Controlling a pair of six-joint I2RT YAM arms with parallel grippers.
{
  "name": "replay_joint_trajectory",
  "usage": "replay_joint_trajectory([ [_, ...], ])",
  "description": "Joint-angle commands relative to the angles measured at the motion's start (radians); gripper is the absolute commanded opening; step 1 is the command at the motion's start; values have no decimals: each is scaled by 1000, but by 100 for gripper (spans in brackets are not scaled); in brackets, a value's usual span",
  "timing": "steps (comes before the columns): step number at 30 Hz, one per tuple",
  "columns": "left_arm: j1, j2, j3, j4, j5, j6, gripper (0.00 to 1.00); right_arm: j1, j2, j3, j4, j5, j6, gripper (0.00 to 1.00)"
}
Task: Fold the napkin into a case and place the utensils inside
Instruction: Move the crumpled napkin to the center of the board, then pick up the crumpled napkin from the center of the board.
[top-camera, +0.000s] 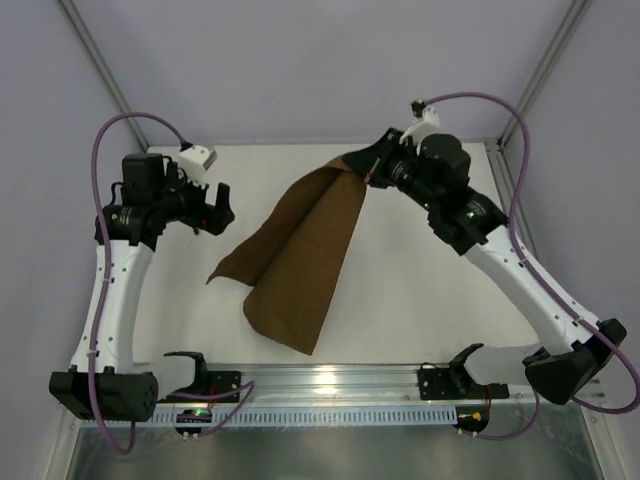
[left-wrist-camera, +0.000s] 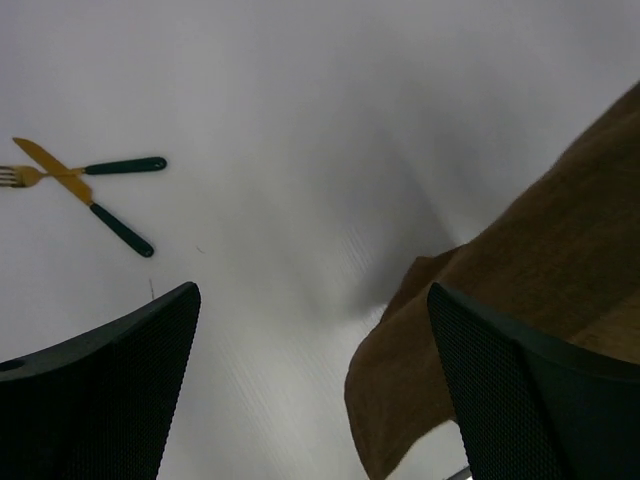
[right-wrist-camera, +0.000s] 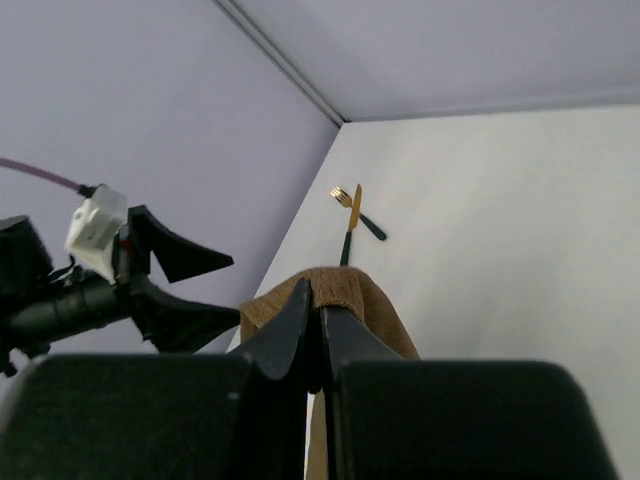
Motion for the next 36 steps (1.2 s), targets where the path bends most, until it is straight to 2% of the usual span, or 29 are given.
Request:
replay_joint_trajectory([
  [1,-1,18,-74,-32,80,57,97,-72,-12,-345,144,-16,225,3],
  [2,-2,22,-91,-35,93,66,95,-89,-6,-415,185,-63,316,3],
  [5,-19,62,-155,-50,111,109,95,-143,65,-603,275,-91,381,3],
  [8,-71,105,-221,-68,53,153,94,-176,149,-644,262,-65,339,3],
  [11,-201,70,-295,-121,86,238,91,-183,201,-634,223,-39,302,3],
  [12,-287,40,-317,-139,100,261,90,-183,209,-632,211,-33,285,3],
  [15,-448,-83,-404,-122,117,316,95,-189,231,-635,200,-11,277,3],
  [16,-553,-85,-409,-121,117,319,96,-193,235,-643,202,-7,280,3],
  [18,-643,-35,-418,-108,58,270,96,-202,249,-657,211,-5,288,3],
  [19,-738,-16,-432,-73,16,258,96,-206,252,-670,214,-5,297,3],
  [21,-847,21,-488,-23,-62,240,96,-213,255,-683,223,0,305,3],
  [22,-954,62,-504,12,-132,238,97,-215,255,-692,225,6,308,3],
  [26,-1158,174,-565,130,-283,215,99,-218,249,-697,202,29,297,3],
  [29,-1231,240,-591,213,-306,197,99,-218,229,-707,190,65,288,3],
  [36,-1263,254,-639,310,-260,190,96,-218,186,-738,173,108,260,3],
])
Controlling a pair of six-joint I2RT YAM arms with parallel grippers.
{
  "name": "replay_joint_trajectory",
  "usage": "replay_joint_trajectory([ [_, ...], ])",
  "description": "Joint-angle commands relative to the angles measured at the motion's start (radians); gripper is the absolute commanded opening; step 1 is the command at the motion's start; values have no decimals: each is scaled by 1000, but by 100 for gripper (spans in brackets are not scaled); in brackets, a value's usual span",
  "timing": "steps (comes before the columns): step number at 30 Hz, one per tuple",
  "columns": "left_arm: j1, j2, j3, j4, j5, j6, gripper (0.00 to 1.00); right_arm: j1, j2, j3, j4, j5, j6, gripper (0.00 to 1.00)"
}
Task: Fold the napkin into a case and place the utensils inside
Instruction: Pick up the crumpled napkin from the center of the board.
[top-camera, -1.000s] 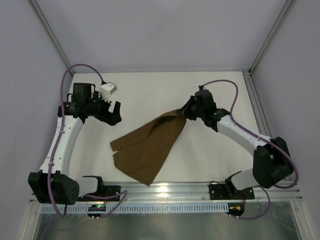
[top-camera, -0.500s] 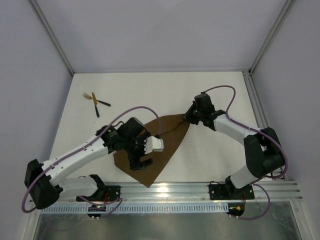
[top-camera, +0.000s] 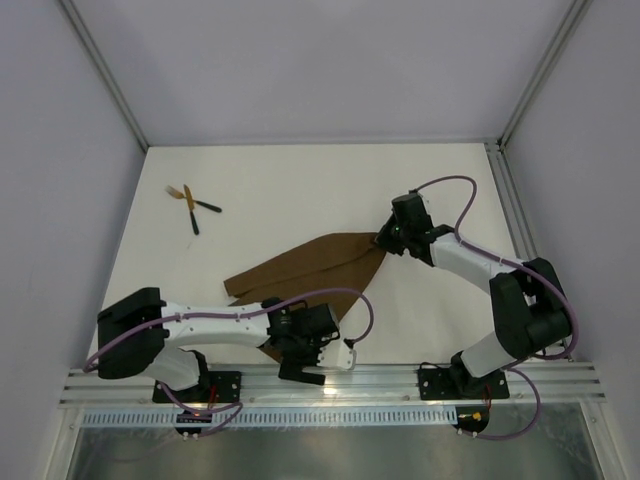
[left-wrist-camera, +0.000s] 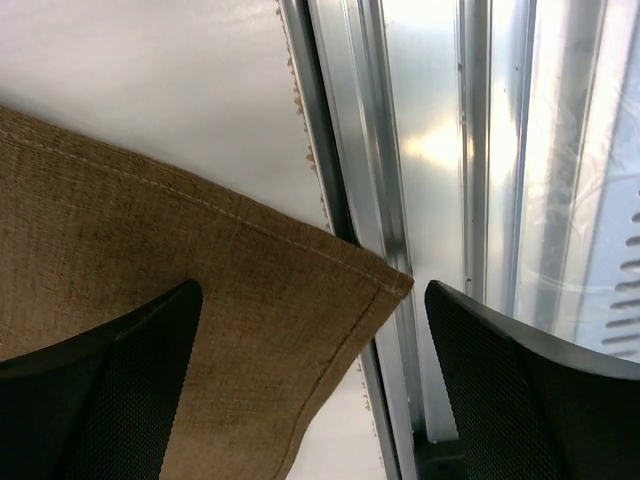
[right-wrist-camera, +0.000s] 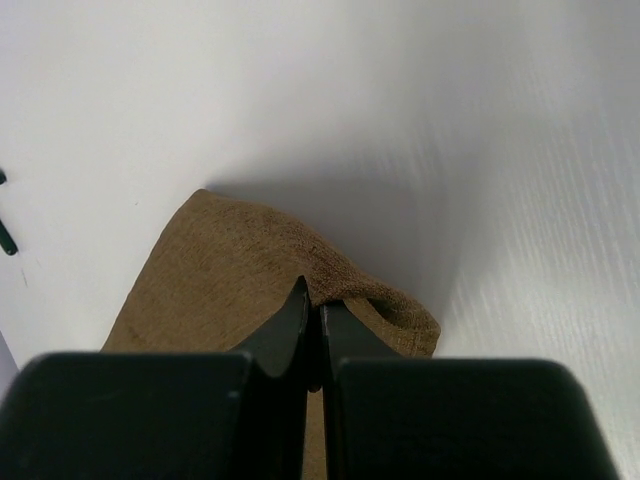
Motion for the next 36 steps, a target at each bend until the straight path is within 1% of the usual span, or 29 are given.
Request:
replay_joint_trajectory([
  [1,-15,-1,-23,106,-7,-15,93,-3,-59,-11,3,64,-22,3],
  [3,-25,45,-41,124,-47,-9,88,-3,-63,-11,5,71,-25,3],
  [4,-25,60,-44,144,-50,-6,79,-4,-64,-13,5,73,-25,3],
  [5,-24,74,-44,149,-52,0,76,-4,-67,-11,6,71,-26,3],
  [6,-24,94,-43,152,-49,4,69,-10,-69,-11,9,70,-23,3],
  [9,-24,105,-46,134,-50,10,62,-19,-76,-8,5,57,-26,3],
  [10,-24,100,-50,128,-56,11,58,-21,-81,-7,3,56,-32,3],
  [12,-25,93,-57,114,-75,16,53,-30,-96,-8,-4,56,-41,3],
  [13,-25,85,-66,112,-85,19,42,-36,-102,-8,-9,54,-45,3],
  [15,-21,74,-72,112,-156,20,25,-38,-121,-5,-20,60,-60,3],
  [16,-16,56,-72,112,-209,19,0,-38,-129,-1,-26,60,-75,3],
  [18,14,21,-58,89,-239,14,0,-38,-153,22,-47,45,-94,3],
  [19,33,-31,-25,69,-246,16,0,-38,-162,36,-59,41,-106,3],
  [21,106,-97,28,-9,-262,22,0,-38,-191,90,-108,27,-147,3],
  [22,137,-164,90,-35,-269,28,0,-38,-201,116,-151,24,-163,3],
  [23,171,-192,127,-58,-294,33,0,-39,-211,142,-171,18,-190,3],
  [24,247,-212,170,-108,-306,40,0,-38,-233,197,-194,13,-202,3],
  [25,287,-222,272,-142,-326,39,0,-39,-248,228,-239,10,-210,3],
  [26,354,-236,320,-185,-364,39,0,-38,-260,286,-259,1,-225,3],
  [28,393,-254,406,-214,-415,40,0,-39,-305,347,-321,-1,-233,3],
  [29,404,-268,496,-242,-471,40,0,-39,-320,411,-342,-1,-241,3],
  [31,427,-277,596,-267,-515,31,0,-39,-371,476,-407,-1,-247,3],
  [32,435,-288,697,-279,-542,28,0,-39,-388,531,-428,-1,-250,3],
  [34,449,-302,793,-317,-575,27,0,-39,-456,582,-478,-1,-252,3],
  [35,449,-311,875,-328,-585,27,0,-38,-483,591,-492,-37,-250,3],
  [36,449,-326,914,-340,-608,28,0,-39,-510,595,-506,-45,-233,3],
])
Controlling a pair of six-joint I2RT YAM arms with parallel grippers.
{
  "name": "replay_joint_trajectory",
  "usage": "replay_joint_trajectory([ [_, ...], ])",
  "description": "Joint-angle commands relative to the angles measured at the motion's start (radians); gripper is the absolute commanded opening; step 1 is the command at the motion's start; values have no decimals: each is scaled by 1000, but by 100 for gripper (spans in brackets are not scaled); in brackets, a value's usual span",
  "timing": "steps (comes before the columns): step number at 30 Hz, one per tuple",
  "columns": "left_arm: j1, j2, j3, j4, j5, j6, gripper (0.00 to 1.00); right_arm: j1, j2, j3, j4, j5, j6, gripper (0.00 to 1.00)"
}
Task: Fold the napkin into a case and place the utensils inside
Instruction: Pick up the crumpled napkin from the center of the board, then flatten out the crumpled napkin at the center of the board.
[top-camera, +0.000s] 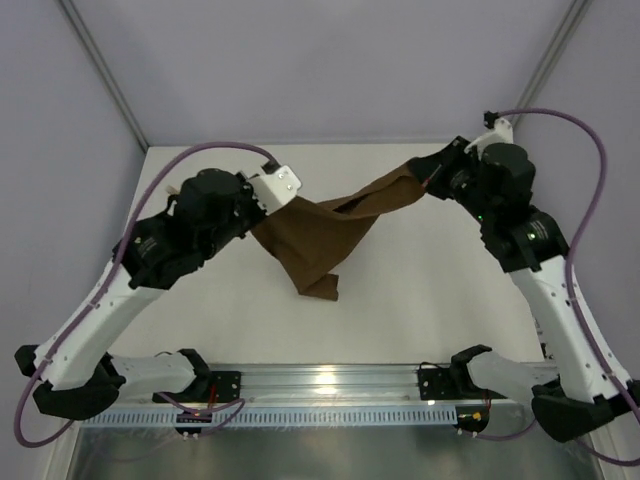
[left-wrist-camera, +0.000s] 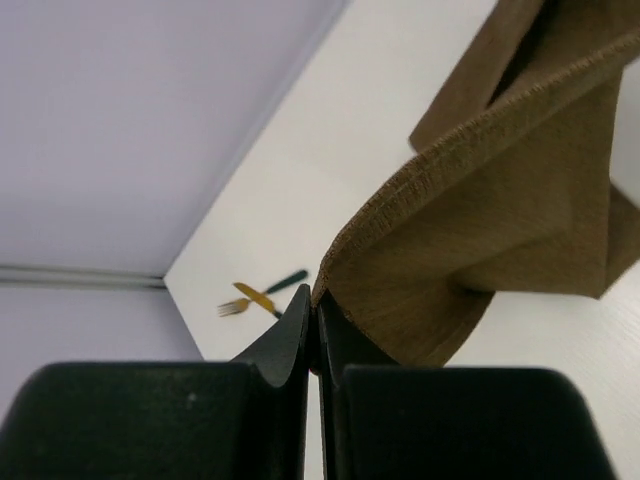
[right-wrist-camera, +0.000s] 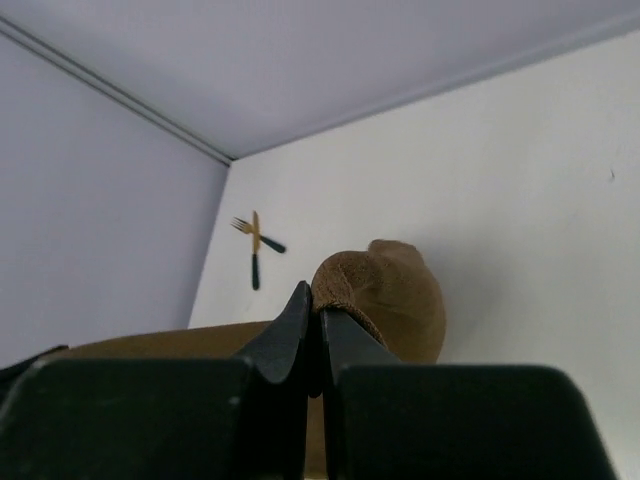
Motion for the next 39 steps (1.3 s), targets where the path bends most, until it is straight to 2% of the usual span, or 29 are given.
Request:
replay_joint_trajectory([
  [1,8,-59,159,-109,-121,1,0,-3,-150,52,-127,-57,1,3],
  [6,9,-88,342,-71,-236,40,0,-2,-278,23,-156,-91,62,3],
  [9,9,-64,404,-46,-244,67,0,-3,-316,-35,-95,-106,125,3],
  [11,9,-31,388,-9,-247,83,0,-3,-308,-109,-5,-109,160,3],
  [13,27,11,325,23,-224,98,0,-11,-243,-137,52,-99,164,3],
  [16,138,68,263,93,-112,84,0,-75,-82,-120,135,-169,168,3],
  [17,182,116,259,112,-54,75,0,-95,-34,-108,153,-192,191,3],
  [18,275,143,260,154,-40,54,0,-114,10,-93,197,-230,203,3],
  [21,412,265,300,253,-9,40,0,-163,188,31,236,-211,210,3],
  [24,474,396,415,325,-12,40,0,-184,368,260,195,-159,167,3],
  [25,478,432,459,331,-18,49,0,-192,456,403,174,-155,162,3],
  [27,486,542,620,328,-35,58,0,-216,533,545,128,-162,170,3],
  [28,489,576,677,322,-40,69,0,-227,595,670,120,-177,179,3],
  [29,491,607,773,322,-41,73,0,-250,618,726,117,-189,187,3],
  [30,492,651,810,325,-40,78,0,-261,636,818,114,-198,202,3],
  [32,494,673,854,360,-41,96,0,-284,664,874,114,-200,207,3],
  [35,495,673,855,393,4,109,0,-339,623,845,126,-209,216,3],
  [36,495,652,810,384,20,107,0,-351,601,767,129,-211,211,3],
  [38,497,604,690,412,115,107,0,-350,510,640,161,-205,171,3],
  [39,495,570,521,431,150,118,0,-351,471,477,182,-200,156,3],
])
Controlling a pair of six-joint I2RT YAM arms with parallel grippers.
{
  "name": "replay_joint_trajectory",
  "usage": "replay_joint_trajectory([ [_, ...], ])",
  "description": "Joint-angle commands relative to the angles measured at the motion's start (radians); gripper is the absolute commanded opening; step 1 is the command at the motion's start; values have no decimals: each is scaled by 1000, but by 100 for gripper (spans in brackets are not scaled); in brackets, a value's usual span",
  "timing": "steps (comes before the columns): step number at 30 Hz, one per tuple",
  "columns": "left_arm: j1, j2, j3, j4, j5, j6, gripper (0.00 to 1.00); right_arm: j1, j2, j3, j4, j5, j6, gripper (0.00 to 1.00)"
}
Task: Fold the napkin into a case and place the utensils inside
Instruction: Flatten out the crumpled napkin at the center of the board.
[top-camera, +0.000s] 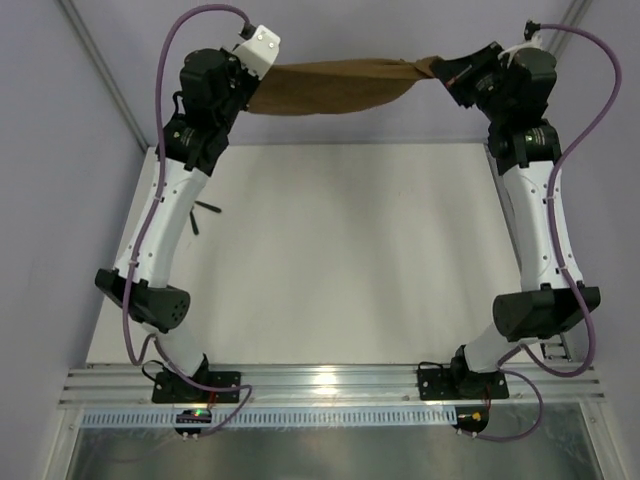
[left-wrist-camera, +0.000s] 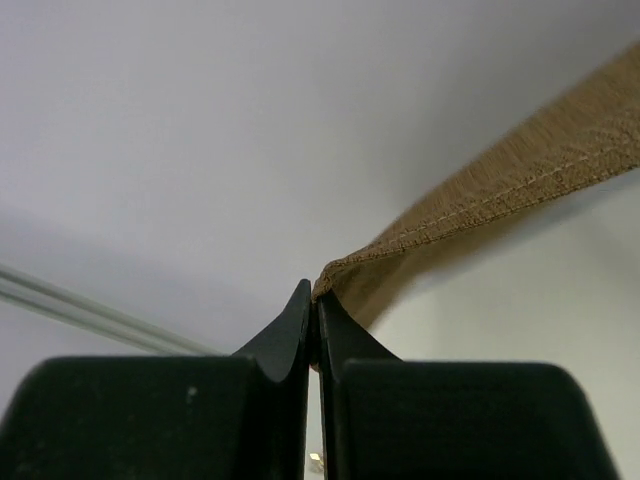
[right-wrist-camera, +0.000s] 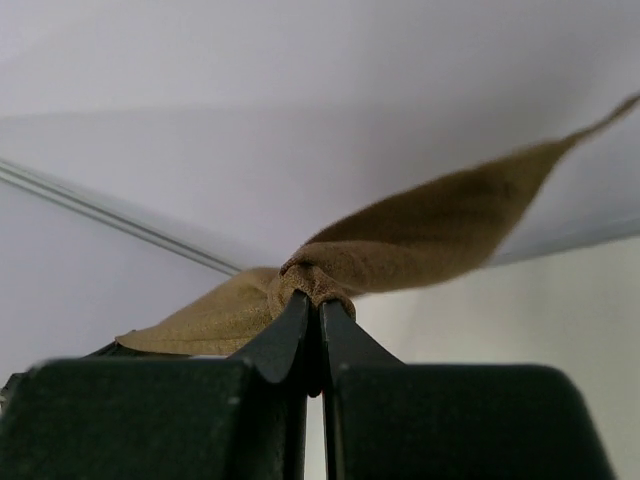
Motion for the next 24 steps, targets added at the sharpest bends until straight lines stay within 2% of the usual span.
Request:
replay_joint_trajectory([
  [1,36,-151,-313,82,113,50,0,-39,-135,-300,55,53,-52,3],
  [2,36,-182,-398,113,148,70,0,-37,-172,-398,111,56,-53,3],
  [3,36,-207,-472,109,171,77,0,-39,-238,-583,133,56,-53,3],
  [5,36,-254,-675,113,224,75,0,-39,-293,-756,197,60,-46,3],
  [6,36,-288,-833,124,248,81,0,-37,-338,-913,213,63,-39,3],
  [7,34,-300,-911,133,299,90,0,-39,-356,-986,245,63,-20,3],
  [9,30,-319,-1052,161,311,119,0,-37,-390,-1209,291,59,13,3],
  [10,23,-325,-1165,170,311,127,0,-37,-395,-1268,323,56,25,3],
  [12,19,-323,-1247,184,312,135,0,-28,-395,-1429,355,47,54,4],
  [13,19,-322,-1278,179,312,135,0,-26,-392,-1468,372,40,60,7],
  [16,17,-326,-1363,156,340,133,0,-16,-411,-1589,372,37,82,23],
  [17,17,-342,-1390,146,349,136,0,-8,-430,-1635,374,42,88,38],
  [20,10,-382,-1438,115,364,156,1,-8,-566,-1680,307,97,94,58],
  [24,7,-435,-1475,55,433,164,7,-8,-796,-1640,138,226,31,64],
])
